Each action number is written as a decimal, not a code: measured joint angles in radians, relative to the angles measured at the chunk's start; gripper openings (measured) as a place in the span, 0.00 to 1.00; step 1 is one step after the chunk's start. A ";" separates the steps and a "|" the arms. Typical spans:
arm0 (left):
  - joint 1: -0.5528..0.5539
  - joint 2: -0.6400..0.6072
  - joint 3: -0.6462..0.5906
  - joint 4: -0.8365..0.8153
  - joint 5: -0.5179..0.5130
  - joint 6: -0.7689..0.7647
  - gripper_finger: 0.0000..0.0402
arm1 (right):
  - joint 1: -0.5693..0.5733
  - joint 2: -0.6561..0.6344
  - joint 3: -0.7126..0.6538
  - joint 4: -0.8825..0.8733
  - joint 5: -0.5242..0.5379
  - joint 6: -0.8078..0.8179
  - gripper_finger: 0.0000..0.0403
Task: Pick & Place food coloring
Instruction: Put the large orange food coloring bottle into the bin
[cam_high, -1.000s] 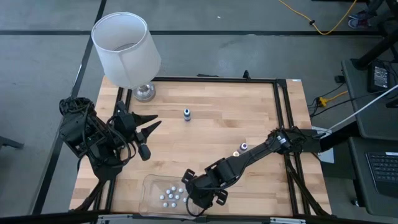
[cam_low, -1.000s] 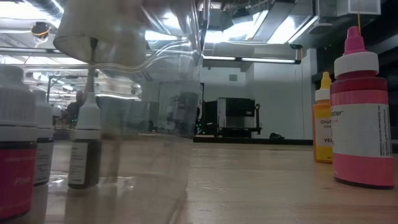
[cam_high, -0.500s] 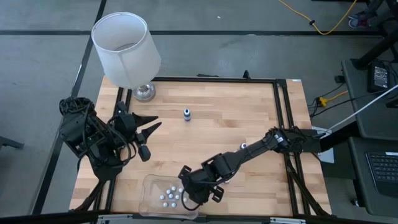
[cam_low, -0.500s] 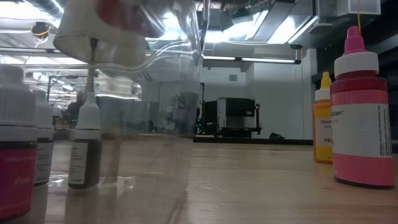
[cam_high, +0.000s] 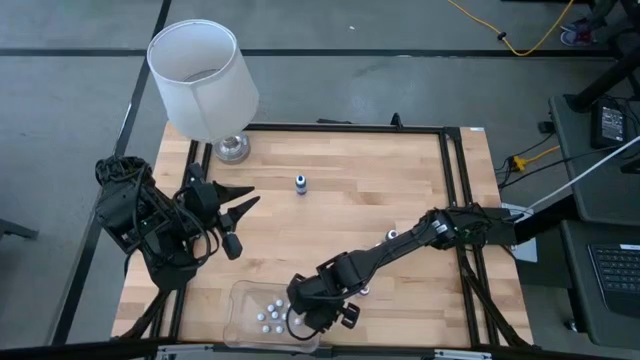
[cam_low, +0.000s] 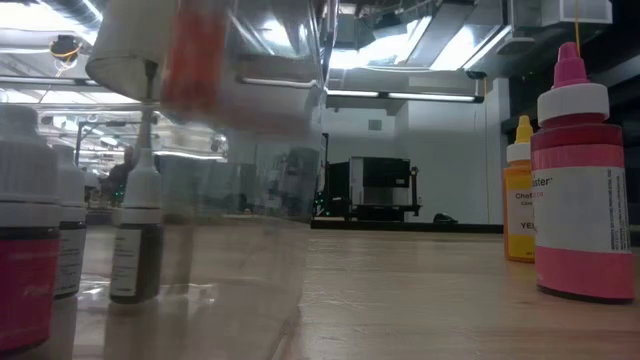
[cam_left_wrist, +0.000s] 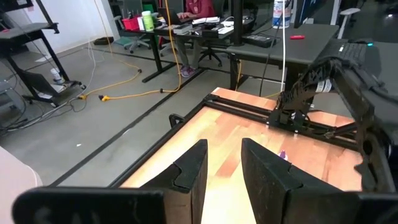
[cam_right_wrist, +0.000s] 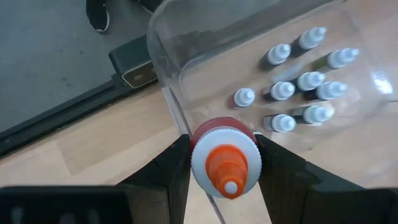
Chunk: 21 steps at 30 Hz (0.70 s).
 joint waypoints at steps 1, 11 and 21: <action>0.000 0.000 0.000 0.000 0.000 -0.003 0.23 | 0.000 0.008 0.000 0.001 -0.001 -0.003 0.39; 0.000 0.000 0.000 0.000 0.000 -0.005 0.23 | -0.009 0.042 0.002 0.024 -0.023 -0.019 0.39; 0.000 0.000 0.000 0.000 0.000 -0.001 0.23 | -0.014 0.057 -0.002 0.029 -0.016 -0.018 0.40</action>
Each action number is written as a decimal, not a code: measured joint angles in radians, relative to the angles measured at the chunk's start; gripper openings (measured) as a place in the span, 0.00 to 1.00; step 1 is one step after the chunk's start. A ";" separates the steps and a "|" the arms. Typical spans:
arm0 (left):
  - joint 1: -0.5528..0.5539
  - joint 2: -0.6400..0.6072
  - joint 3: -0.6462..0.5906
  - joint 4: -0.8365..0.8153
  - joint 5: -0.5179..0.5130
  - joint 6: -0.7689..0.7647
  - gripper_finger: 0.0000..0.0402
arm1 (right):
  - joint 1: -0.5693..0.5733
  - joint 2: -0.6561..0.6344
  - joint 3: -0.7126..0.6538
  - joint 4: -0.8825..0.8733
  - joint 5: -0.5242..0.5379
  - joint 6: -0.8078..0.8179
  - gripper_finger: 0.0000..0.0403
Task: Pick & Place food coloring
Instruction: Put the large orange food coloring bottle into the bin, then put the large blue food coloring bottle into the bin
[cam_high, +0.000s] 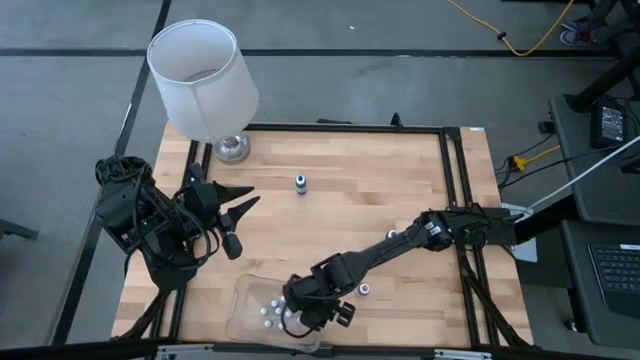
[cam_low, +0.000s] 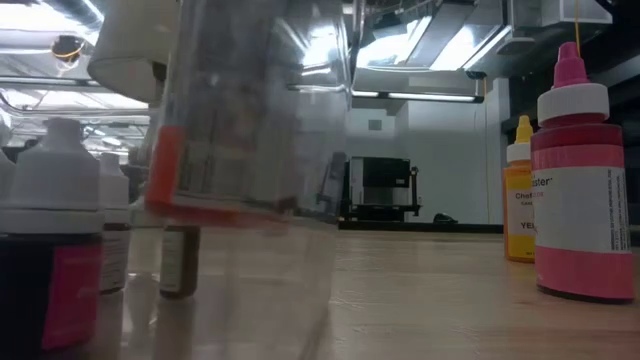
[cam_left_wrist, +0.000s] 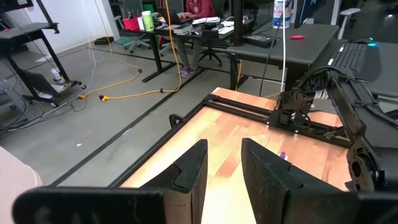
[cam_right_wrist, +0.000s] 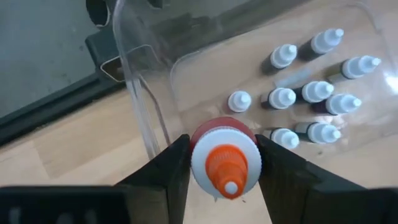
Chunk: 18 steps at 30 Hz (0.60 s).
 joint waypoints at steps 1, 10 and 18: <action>0.000 0.000 0.000 0.000 0.000 0.001 0.23 | 0.000 0.000 0.000 -0.001 0.000 0.000 0.41; 0.000 0.000 0.000 0.000 0.000 0.003 0.23 | 0.000 0.000 0.000 0.000 0.018 0.002 0.46; 0.000 0.000 0.000 0.000 0.000 0.003 0.23 | 0.000 -0.002 0.000 0.002 0.020 0.002 0.47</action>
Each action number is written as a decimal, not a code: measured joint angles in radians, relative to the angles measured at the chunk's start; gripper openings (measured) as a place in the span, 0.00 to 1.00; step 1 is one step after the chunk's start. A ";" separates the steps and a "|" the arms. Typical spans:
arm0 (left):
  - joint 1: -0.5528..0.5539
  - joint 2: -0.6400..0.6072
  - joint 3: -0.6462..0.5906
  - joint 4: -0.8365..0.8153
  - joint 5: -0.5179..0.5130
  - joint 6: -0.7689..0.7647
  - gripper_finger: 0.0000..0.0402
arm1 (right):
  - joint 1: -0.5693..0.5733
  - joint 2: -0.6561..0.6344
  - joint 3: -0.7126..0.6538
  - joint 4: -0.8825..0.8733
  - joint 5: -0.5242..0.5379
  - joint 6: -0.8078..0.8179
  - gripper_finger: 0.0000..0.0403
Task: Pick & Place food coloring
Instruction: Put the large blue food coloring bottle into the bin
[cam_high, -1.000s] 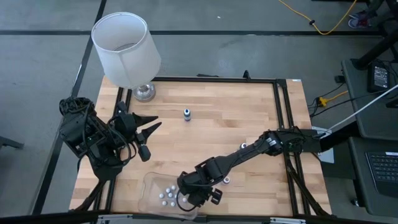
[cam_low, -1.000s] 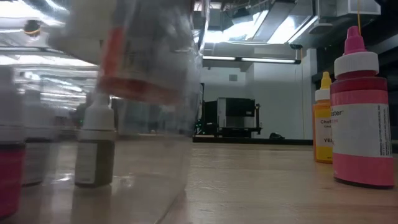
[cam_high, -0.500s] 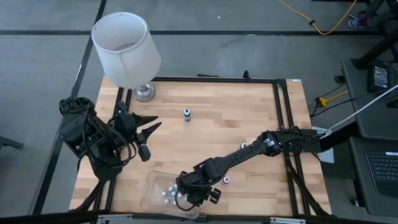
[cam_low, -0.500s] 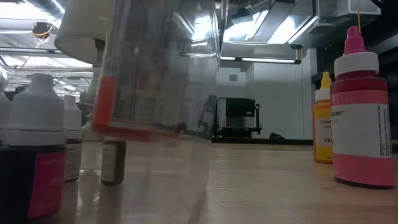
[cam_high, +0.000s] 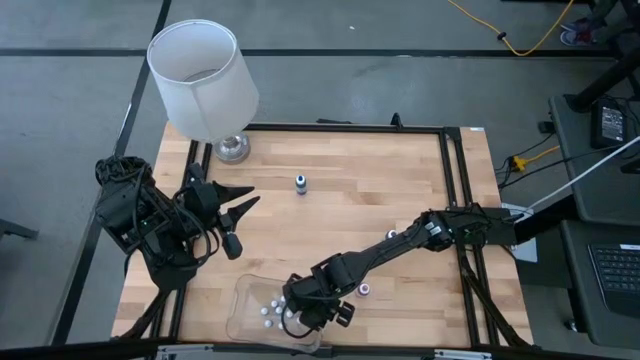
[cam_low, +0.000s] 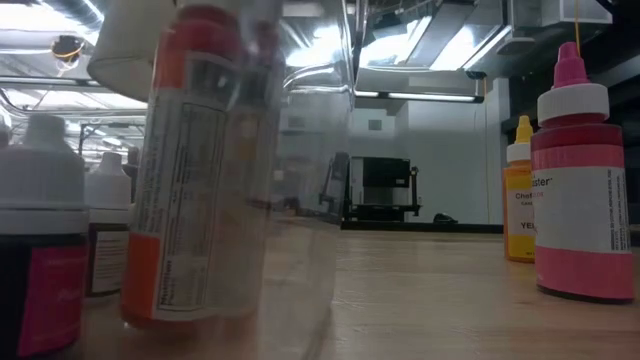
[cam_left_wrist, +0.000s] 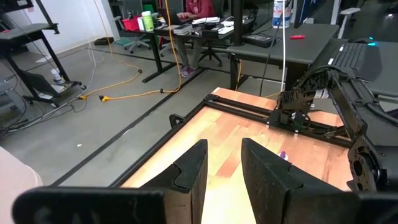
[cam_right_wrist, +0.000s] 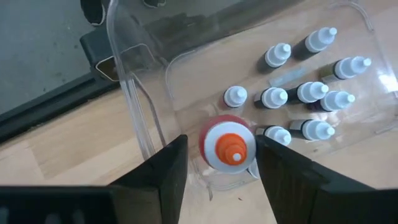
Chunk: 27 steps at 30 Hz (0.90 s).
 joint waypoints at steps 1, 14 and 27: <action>0.000 0.000 0.000 0.000 0.000 0.000 0.23 | 0.000 0.000 0.000 0.000 0.000 0.000 0.47; 0.000 0.000 0.000 0.000 0.000 0.000 0.23 | 0.001 -0.062 0.018 -0.048 0.146 -0.002 0.47; 0.013 0.000 0.000 0.000 0.138 0.076 0.23 | -0.016 -0.292 0.018 -0.126 0.393 0.285 0.47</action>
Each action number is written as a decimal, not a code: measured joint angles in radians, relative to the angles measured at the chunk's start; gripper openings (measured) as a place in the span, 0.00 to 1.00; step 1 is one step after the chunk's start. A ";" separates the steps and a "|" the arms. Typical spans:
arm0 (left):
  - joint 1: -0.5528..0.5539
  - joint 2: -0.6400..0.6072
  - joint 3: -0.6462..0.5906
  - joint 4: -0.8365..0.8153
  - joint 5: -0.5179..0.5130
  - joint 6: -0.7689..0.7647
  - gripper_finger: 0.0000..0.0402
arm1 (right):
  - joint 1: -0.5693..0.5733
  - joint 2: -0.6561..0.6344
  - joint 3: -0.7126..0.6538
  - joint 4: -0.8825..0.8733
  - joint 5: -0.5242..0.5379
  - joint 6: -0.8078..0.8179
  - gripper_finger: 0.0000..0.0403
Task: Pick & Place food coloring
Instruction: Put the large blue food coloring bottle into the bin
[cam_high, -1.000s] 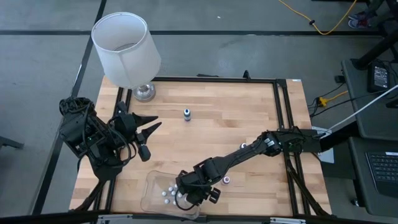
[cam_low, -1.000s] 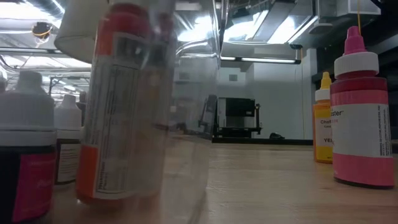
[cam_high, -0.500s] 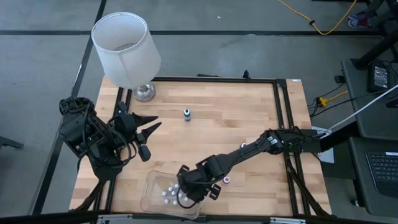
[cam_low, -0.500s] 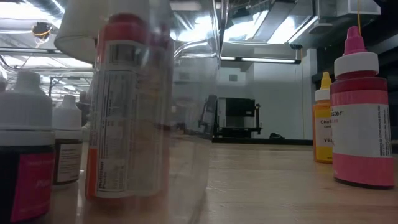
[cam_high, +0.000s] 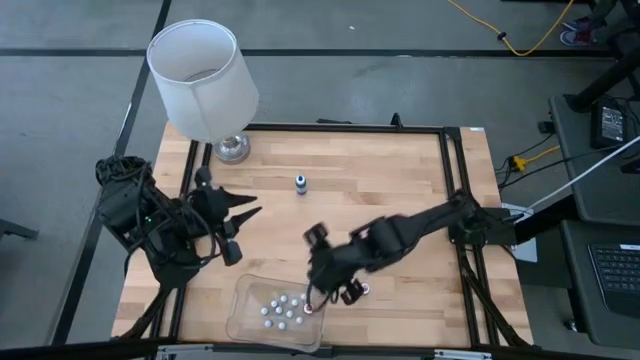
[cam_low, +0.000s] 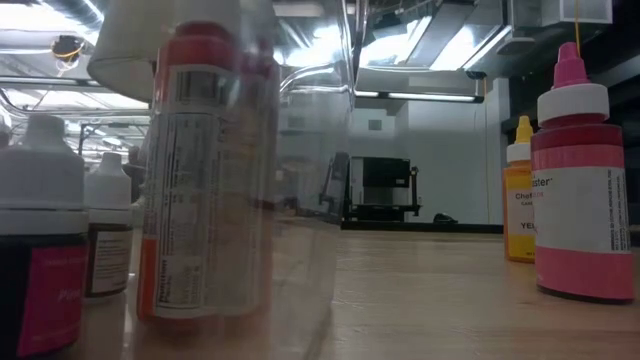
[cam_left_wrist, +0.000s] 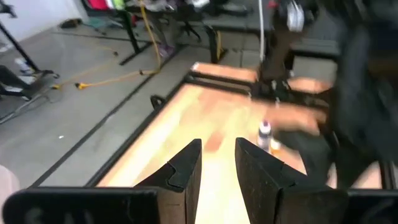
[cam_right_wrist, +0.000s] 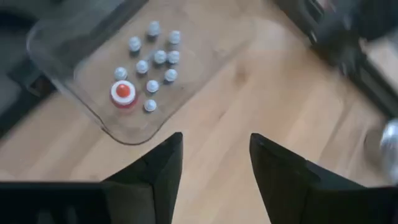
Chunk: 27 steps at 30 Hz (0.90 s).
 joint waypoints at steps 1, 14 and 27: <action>0.005 0.000 0.000 0.000 0.020 0.014 0.23 | -0.009 -0.018 0.000 -0.019 0.000 0.059 0.47; 0.177 0.000 0.000 0.000 0.108 0.248 0.23 | -0.095 -0.236 -0.374 -0.059 0.167 0.345 0.47; 0.534 -0.004 -0.331 0.007 0.226 0.298 0.26 | -0.247 -0.778 -1.108 0.481 0.151 0.214 0.47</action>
